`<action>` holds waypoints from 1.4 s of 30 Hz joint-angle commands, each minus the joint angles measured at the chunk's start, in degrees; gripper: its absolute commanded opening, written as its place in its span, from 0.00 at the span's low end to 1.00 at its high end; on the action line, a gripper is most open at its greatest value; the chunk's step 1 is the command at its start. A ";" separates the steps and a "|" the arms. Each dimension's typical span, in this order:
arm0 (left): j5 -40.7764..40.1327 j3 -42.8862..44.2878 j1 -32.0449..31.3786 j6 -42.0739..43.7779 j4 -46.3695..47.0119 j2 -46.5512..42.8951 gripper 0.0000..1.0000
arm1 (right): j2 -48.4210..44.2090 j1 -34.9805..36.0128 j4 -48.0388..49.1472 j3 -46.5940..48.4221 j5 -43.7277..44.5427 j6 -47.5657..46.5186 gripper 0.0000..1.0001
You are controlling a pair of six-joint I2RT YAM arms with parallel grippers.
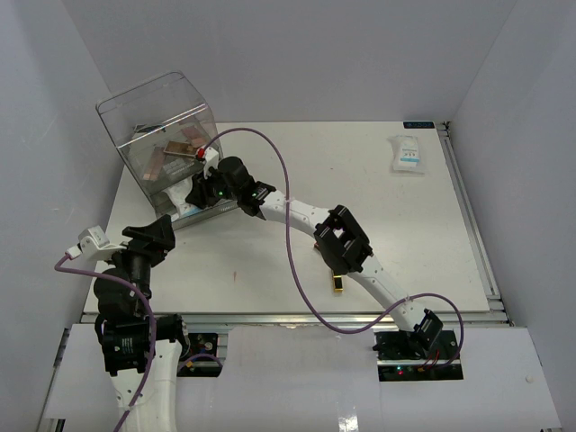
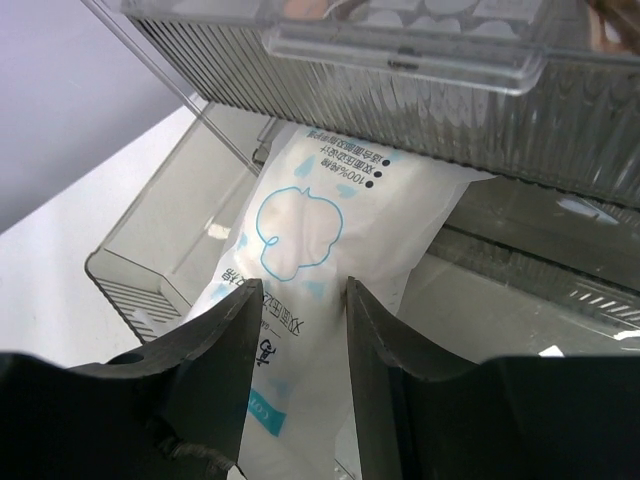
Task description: Organize the makeup
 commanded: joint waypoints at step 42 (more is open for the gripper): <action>26.94 -8.09 -1.47 1.62 17.47 7.92 0.88 | -36.43 -57.92 -36.95 -30.68 2.44 -27.52 0.92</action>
